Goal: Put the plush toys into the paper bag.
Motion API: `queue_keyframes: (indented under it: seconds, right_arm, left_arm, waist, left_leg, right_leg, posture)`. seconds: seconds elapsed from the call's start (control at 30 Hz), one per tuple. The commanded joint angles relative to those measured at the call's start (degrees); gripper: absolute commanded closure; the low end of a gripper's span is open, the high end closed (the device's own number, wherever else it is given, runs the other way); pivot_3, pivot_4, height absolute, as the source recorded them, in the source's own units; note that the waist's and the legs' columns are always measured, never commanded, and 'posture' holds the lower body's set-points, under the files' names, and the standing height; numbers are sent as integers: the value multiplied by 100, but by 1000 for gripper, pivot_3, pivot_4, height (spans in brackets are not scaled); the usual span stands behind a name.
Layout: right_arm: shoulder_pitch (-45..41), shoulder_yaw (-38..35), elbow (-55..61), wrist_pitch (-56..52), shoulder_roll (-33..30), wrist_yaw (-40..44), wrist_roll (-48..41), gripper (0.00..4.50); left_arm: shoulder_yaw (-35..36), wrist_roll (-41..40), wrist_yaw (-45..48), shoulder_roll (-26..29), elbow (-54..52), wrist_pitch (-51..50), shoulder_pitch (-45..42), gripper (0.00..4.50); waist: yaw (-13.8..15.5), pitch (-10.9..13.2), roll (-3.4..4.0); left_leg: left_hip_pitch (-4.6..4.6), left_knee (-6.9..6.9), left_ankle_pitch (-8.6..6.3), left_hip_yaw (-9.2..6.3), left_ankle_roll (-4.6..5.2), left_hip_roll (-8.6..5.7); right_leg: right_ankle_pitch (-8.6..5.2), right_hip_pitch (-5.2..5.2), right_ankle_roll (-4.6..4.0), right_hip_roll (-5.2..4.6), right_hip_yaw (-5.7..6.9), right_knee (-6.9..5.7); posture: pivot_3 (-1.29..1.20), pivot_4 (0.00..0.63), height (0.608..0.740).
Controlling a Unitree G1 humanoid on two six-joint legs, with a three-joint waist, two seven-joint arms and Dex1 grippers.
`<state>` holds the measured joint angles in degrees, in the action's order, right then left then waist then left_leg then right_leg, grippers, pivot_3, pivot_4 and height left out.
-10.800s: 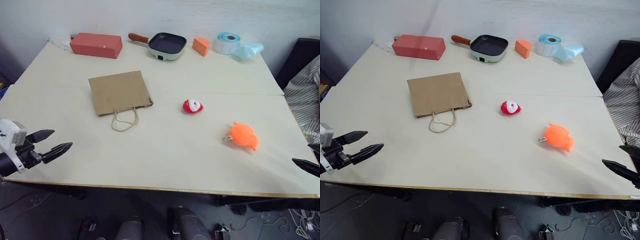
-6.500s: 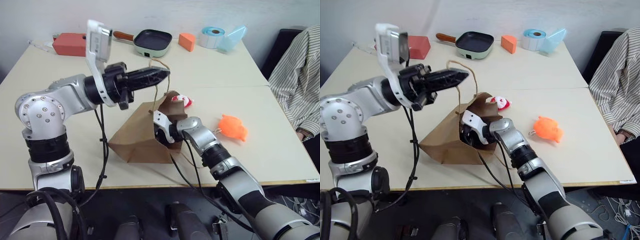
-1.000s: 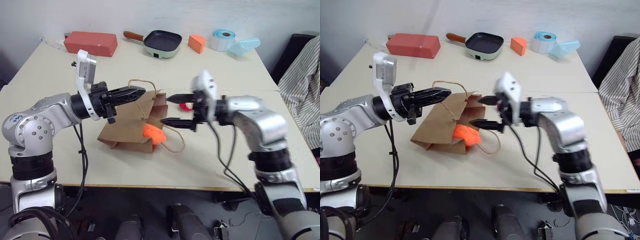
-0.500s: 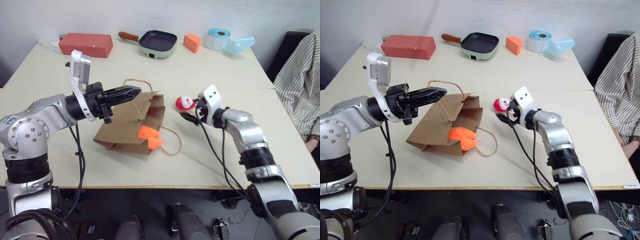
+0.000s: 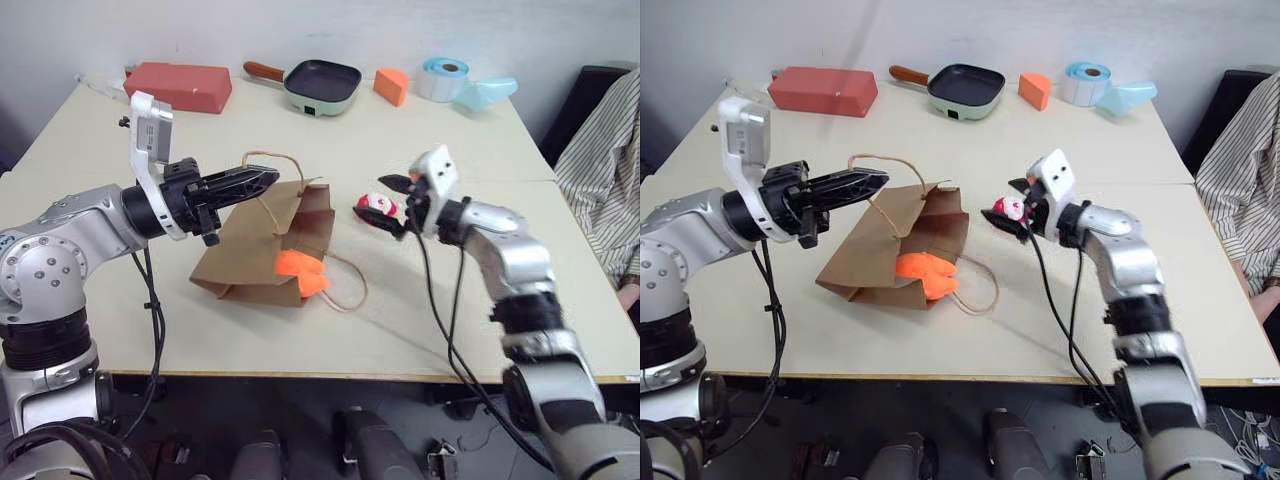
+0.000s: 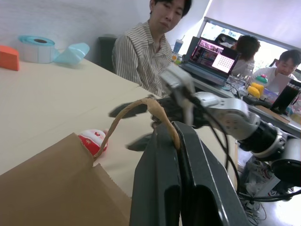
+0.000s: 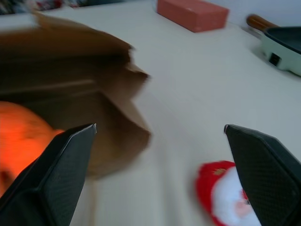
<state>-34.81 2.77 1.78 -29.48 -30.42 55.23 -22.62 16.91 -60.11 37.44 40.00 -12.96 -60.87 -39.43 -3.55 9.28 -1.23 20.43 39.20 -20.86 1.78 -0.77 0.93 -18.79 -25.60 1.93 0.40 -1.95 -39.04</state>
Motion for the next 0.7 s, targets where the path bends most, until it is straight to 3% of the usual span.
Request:
queue_keyframes:
  seconds: [0.03, 0.17, 0.23, 0.3, 0.6, 0.63, 0.7]
  right_arm:
    - [392, 637, 811, 2, -97, 141, 214, 46]
    - [445, 1141, 640, 386, 45, 98, 651, 46]
    - [313, 1378, 328, 568, 362, -3, 819, 431]
    - [141, 1523, 12, 726, 610, -117, 1027, 984]
    - [-272, 1592, -426, 830, 1214, -70, 1123, 4249]
    - [-333, 1628, -509, 890, 1255, -63, 1187, 4472]
    - [-624, 1626, -838, 941, 1507, -138, 1225, 4472]
  left_arm:
    - [20, -45, 54, 65, -71, 73, -93, 4500]
    - [-48, -12, 102, 59, 21, 90, -189, 4500]
    - [-96, -4, 136, 55, 54, 100, -238, 4500]
    - [-129, 8, 159, 55, 83, 112, -271, 4500]
    - [-169, -9, 159, 24, 97, 134, -278, 4500]
    - [-176, -5, 160, 14, 105, 140, -280, 4500]
    - [-195, -15, 153, -19, 78, 145, -264, 4500]
  waist:
    - [-10, 0, 0]
    - [11, 0, 0]
    - [17, 0, -1]
    - [13, 0, -1]
    - [29, 0, -1]
    - [28, 0, -1]
    - [7, 0, -1]
  left_leg:
    - [-2, 0, 0, 6, 0, -1]
    - [-18, 4, 2, 18, -2, -5]
    - [-19, 4, 2, 16, -3, -5]
    - [-17, 3, 2, 16, -4, -4]
    - [-8, 2, 2, 6, -2, -3]
    - [-7, 3, 2, 6, -2, -3]
    - [-8, 3, 2, 7, -2, -4]
  right_leg:
    - [0, 0, 0, 0, -6, 0]
    - [0, 2, 0, 0, -18, 1]
    - [0, 2, 0, 0, -16, 1]
    - [0, 1, 0, 1, -16, 1]
    - [0, -2, -1, -2, -7, -3]
    - [0, -2, -1, -2, -7, -3]
    - [0, -1, 0, -2, -8, -4]
  posture:
    - [0, 150, 740]
    - [0, 150, 740]
    - [0, 150, 740]
    - [0, 150, 740]
    - [0, 150, 740]
    - [0, 150, 740]
    - [0, 150, 740]
